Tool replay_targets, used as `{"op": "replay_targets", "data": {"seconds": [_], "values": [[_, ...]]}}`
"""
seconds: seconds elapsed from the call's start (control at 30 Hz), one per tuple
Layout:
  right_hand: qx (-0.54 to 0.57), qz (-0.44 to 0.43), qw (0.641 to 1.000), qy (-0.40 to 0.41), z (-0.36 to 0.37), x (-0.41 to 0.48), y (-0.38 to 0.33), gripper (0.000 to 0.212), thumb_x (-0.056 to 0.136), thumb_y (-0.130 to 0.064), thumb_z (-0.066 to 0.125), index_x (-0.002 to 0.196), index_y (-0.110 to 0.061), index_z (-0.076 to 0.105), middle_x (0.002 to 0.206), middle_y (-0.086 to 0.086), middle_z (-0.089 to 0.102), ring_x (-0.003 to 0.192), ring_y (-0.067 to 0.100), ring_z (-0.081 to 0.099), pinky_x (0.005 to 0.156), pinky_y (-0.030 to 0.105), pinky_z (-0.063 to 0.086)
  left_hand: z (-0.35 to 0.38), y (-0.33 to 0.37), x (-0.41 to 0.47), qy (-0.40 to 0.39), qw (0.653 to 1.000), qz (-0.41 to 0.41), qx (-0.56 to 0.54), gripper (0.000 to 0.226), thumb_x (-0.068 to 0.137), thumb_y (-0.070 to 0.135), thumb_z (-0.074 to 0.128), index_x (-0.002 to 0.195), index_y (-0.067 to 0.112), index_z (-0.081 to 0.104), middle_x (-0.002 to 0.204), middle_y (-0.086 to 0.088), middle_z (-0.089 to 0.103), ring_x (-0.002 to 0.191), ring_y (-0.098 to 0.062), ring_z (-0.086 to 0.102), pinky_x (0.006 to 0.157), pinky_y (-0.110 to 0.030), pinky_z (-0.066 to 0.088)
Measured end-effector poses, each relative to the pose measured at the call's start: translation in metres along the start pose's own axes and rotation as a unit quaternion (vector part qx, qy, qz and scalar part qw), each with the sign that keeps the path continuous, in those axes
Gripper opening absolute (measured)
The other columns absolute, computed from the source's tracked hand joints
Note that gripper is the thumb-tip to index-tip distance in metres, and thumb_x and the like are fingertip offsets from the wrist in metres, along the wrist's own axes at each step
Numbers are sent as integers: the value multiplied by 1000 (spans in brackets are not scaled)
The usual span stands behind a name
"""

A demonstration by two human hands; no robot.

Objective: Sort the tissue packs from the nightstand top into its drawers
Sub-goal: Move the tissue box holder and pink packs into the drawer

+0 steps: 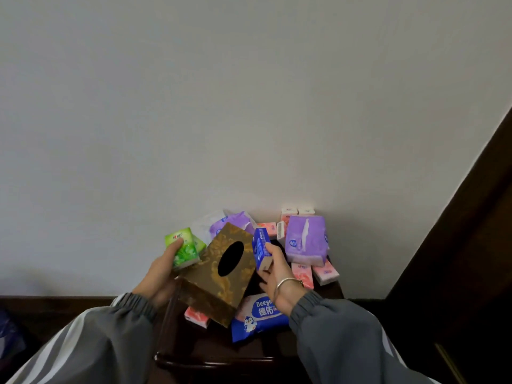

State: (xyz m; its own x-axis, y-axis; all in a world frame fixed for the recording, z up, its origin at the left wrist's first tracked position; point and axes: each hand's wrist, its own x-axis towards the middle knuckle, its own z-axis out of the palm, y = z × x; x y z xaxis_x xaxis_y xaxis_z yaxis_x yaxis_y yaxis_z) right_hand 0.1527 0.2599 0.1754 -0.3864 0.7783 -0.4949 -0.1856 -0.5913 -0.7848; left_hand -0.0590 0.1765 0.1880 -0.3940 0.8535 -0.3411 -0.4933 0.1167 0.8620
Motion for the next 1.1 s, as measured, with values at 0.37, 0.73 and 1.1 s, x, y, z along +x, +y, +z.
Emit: {"op": "replay_targets", "data": {"seconds": [0.37,0.73,1.1], "values": [[-43,-78,995,44,-8,-5,-16,27,80,-45,61,97,-24,62,100,1,70,96,17,62,85,37,47,34,-23,-12,-95,995,-23,-37,54,85,39,58,131,12,56,125,-20,63,114,-38,56,90,-44,51],[-77,-110,988,81,-70,-16,-43,37,87,-29,59,52,-19,66,42,-6,58,36,6,55,35,15,40,110,-74,-24,-59,995,-52,-68,36,87,34,61,107,6,70,100,-16,74,81,-23,73,83,-39,54],[-173,-243,944,145,-52,-57,-54,32,84,-20,67,111,-5,56,99,9,65,82,20,63,73,30,54,55,-36,-45,36,998,13,-53,30,89,23,64,111,2,60,93,-17,73,75,-24,70,55,-29,54]]}}
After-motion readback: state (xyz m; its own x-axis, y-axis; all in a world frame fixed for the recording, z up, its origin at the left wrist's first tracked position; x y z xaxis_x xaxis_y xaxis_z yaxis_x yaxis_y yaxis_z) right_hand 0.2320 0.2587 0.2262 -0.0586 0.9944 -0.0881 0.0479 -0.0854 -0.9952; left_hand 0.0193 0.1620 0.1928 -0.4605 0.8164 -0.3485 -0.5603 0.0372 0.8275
